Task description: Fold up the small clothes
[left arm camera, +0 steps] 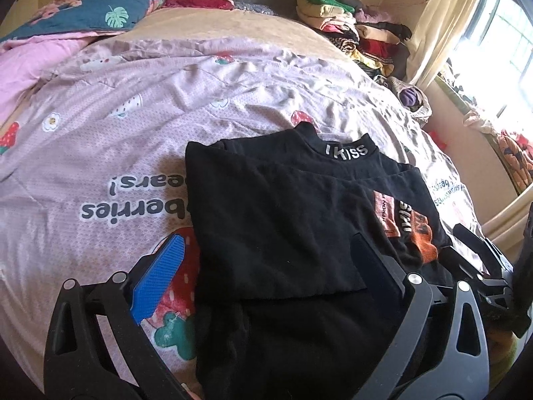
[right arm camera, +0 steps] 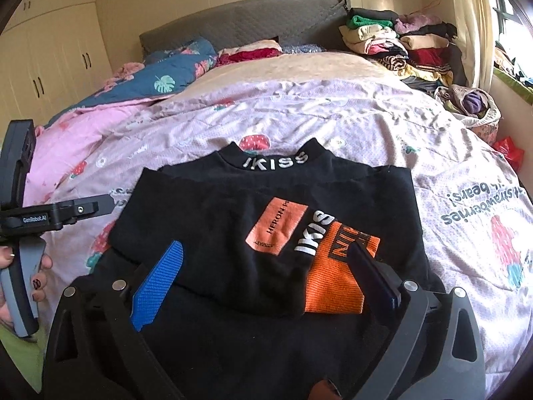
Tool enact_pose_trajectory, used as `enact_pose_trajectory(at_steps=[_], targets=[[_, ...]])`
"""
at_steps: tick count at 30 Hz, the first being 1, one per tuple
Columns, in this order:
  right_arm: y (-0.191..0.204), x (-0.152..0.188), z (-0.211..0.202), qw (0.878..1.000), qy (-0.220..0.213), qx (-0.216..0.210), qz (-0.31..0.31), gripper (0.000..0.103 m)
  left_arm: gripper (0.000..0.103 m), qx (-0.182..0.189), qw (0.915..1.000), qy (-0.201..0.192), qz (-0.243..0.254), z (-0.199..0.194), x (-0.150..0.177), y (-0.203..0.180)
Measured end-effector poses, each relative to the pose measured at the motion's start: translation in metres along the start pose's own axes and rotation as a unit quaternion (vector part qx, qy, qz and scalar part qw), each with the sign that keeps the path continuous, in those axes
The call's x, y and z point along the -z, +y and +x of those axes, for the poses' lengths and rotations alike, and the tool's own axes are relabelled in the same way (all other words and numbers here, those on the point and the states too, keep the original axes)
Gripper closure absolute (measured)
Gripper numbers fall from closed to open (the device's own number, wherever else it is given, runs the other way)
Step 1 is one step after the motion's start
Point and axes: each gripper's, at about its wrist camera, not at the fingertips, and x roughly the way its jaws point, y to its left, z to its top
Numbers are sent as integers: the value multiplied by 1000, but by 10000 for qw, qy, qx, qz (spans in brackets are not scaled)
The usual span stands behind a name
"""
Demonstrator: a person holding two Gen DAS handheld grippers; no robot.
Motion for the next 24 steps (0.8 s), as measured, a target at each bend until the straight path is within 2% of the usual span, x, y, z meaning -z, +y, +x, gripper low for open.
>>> enact_pose_trajectory(at_steps=[11,24], targets=[[0,5,-32,9999,-125,-3,35,5,10,16,9997,-222,-108,-26,6,-1],[-17,35,-65,9997,38,226,33,5,10,-319,9992,-229,113,-49,44,-8]])
